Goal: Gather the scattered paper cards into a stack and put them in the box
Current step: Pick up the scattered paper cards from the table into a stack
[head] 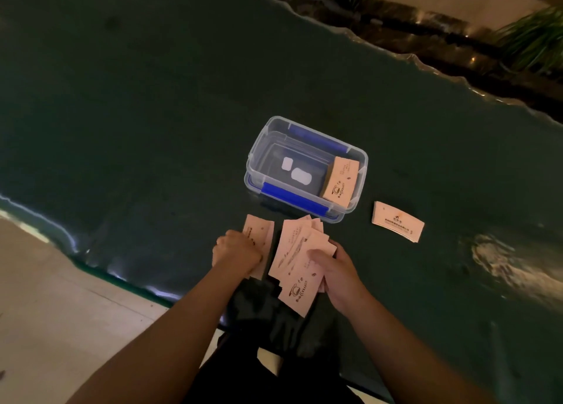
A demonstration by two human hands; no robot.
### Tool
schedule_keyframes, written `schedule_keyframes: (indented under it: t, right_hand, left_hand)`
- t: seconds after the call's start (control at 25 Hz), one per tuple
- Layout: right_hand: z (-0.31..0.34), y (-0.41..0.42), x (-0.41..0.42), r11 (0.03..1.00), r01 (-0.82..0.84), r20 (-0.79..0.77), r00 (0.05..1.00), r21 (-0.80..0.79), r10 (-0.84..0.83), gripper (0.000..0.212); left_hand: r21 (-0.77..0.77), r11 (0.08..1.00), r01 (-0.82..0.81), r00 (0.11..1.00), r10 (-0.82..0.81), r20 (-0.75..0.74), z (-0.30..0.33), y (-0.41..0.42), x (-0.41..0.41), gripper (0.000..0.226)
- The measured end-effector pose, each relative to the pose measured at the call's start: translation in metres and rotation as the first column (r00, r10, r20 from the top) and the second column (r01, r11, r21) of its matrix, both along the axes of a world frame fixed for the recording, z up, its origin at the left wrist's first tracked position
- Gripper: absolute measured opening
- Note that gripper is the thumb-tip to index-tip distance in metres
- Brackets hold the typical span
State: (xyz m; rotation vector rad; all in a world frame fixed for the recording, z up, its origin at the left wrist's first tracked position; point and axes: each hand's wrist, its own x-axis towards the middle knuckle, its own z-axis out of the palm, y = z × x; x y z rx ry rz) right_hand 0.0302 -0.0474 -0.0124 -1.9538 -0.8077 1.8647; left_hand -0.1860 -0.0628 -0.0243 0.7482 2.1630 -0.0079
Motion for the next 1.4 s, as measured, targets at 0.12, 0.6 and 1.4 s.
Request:
schedule_keyframes:
  t: [0.12,0.6,1.4]
  right_hand:
    - [0.004,0.002,-0.001,0.993,-0.115,0.074,0.991,0.027,0.113,0.055]
    - [-0.004,0.001,-0.034,0.982,-0.166,0.137,0.979,0.092,0.153,0.07]
    - [0.017,0.004,0.013,0.991,0.089,-0.323,0.939,-0.101,-0.117,0.046]
  left_hand:
    - [0.043,0.999,0.013,0.999,-0.015,0.044,0.001,0.001,-0.006,0.053]
    - [0.104,0.994,0.037,0.997,-0.043,0.057,-0.001,-0.009,0.034,0.036]
    - [0.012,0.877,-0.48,0.575,0.304,0.76,0.019,0.003,-0.024,0.025]
